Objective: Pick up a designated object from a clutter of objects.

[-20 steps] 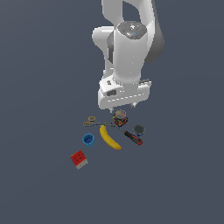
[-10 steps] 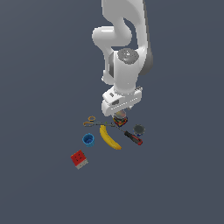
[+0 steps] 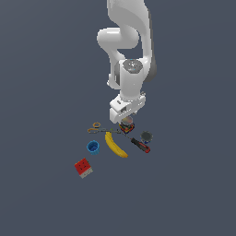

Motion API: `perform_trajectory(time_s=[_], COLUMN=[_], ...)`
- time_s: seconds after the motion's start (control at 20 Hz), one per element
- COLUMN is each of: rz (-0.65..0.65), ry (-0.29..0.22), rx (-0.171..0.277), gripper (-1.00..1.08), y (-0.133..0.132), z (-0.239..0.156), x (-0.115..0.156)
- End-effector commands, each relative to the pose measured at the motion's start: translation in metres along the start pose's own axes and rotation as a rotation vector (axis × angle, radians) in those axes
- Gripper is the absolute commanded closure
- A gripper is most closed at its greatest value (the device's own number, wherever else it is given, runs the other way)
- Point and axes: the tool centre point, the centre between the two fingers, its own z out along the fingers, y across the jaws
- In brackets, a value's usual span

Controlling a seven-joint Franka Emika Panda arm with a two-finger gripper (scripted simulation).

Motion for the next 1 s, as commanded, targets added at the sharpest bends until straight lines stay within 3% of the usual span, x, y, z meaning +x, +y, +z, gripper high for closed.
perform_trajectory(time_s=[0.0, 0.45, 0.95], rz=[-0.016, -0.019, -0.022], ry=[0.001, 0.001, 0.001], rx=[0.0, 0.001, 0.001], gripper=[-0.92, -0.92, -0.92], y=[-0.003, -0.003, -0.004], z=[0.004, 0.011, 0.048], x=[-0.003, -0.004, -0.005])
